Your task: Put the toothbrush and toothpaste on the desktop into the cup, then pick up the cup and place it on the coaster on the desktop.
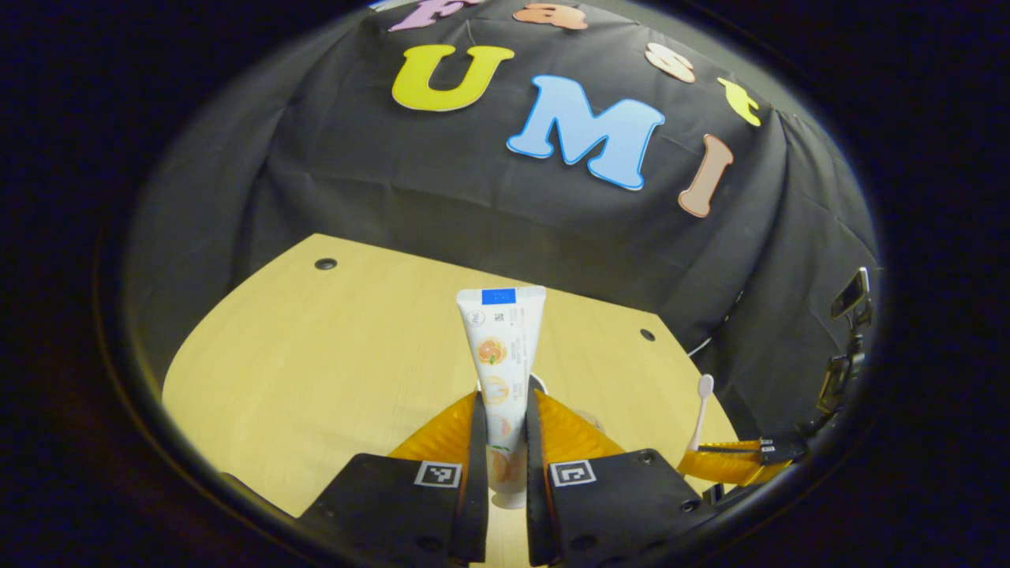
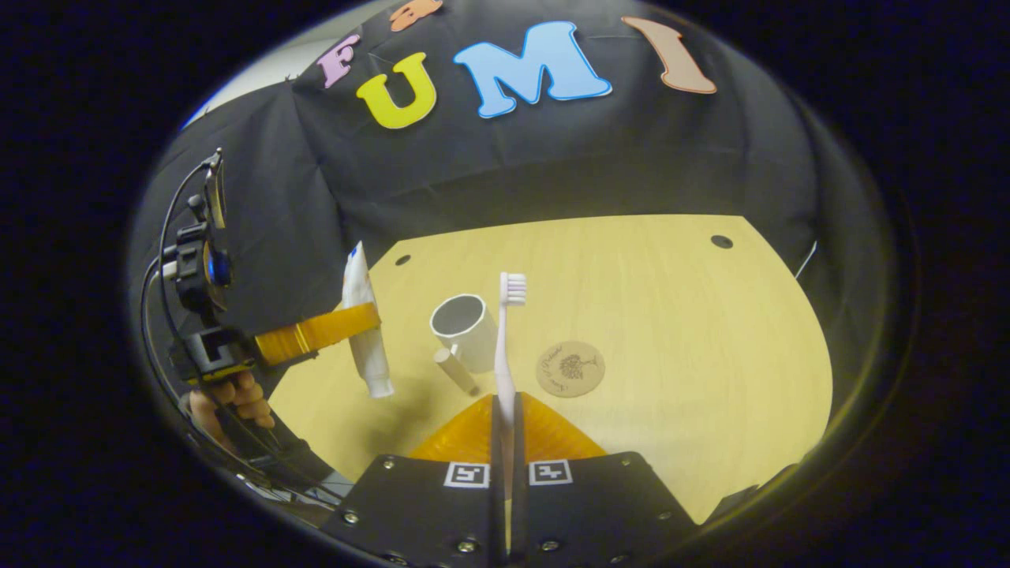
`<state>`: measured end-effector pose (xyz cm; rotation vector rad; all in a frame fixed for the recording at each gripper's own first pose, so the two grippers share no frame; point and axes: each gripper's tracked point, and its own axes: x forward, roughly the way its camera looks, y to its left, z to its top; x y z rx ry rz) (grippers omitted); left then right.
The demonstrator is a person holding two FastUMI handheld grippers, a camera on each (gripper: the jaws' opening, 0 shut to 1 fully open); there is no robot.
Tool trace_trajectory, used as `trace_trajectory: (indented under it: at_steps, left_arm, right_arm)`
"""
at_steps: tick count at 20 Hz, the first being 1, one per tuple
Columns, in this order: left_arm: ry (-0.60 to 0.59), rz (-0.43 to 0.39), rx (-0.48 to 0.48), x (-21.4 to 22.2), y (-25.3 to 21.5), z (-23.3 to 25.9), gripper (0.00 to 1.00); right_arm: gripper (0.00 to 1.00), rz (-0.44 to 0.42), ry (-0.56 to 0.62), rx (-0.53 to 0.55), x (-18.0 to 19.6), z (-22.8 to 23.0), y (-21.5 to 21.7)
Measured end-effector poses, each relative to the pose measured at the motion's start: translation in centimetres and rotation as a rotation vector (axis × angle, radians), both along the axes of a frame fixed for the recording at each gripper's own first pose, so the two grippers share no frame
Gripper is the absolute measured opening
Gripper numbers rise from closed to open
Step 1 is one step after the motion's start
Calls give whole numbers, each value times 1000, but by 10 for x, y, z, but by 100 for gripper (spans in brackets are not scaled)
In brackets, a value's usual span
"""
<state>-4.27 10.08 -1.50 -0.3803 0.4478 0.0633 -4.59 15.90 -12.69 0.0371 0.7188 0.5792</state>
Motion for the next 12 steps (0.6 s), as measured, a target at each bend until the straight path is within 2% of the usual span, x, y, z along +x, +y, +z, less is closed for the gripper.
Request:
trace_trajectory:
  at_steps: [6, 12]
  left_arm:
    - [-128, -17, 14, 42, 3, 26, 27]
    - [-190, -19, 31, 70, 3, 39, 27]
  right_arm:
    - [4, -20, -20, 6, 4, 5, 1]
    - [4, -40, -5, 14, 8, 3, 0]
